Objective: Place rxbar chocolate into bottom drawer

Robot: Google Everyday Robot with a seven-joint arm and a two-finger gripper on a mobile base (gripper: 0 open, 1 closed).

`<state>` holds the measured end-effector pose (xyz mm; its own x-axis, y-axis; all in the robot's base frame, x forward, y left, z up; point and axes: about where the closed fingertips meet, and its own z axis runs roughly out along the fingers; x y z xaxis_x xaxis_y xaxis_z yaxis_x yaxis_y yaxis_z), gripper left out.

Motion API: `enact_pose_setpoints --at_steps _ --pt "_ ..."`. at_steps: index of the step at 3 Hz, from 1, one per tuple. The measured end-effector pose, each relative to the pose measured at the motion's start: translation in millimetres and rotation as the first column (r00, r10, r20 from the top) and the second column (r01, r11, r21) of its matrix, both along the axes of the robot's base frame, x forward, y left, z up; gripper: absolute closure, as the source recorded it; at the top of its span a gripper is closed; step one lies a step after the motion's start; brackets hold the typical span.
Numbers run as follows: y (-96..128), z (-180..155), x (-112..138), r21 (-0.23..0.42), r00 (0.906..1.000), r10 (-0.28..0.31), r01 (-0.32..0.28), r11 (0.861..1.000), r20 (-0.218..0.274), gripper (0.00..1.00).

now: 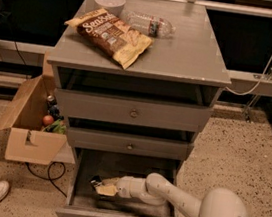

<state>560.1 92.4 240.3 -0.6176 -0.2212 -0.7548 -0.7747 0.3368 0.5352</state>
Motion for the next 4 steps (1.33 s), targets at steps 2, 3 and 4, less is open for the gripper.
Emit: enact_pose_setpoints --at_steps 2,3,4 --pt "-0.3 0.2 0.8 0.0 1.0 -0.001 0.001 1.0 0.001 0.52" --pt "-0.3 0.2 0.7 0.0 1.0 -0.001 0.001 1.0 0.001 0.28" --pt "-0.3 0.2 0.7 0.0 1.0 -0.001 0.001 1.0 0.001 0.06"
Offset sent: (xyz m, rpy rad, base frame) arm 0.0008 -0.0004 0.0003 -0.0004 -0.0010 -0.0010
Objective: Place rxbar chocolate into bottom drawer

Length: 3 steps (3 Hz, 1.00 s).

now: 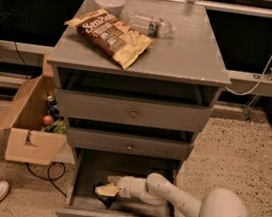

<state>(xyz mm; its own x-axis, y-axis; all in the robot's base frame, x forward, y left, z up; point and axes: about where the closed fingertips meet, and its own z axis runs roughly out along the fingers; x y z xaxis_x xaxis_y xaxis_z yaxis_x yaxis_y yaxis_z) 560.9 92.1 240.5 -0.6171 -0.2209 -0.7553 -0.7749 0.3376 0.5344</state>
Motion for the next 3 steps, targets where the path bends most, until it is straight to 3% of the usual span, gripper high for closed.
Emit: enact_pose_setpoints --at_steps 1,2,3 --pt "-16 10 4 0.011 0.9993 -0.029 0.028 1.0 0.025 0.0" --pt "-63 43 10 0.051 0.9897 -0.105 0.1 0.994 0.098 0.0" --pt "-144 79 12 0.117 0.9579 -0.226 0.207 0.971 0.177 0.0"
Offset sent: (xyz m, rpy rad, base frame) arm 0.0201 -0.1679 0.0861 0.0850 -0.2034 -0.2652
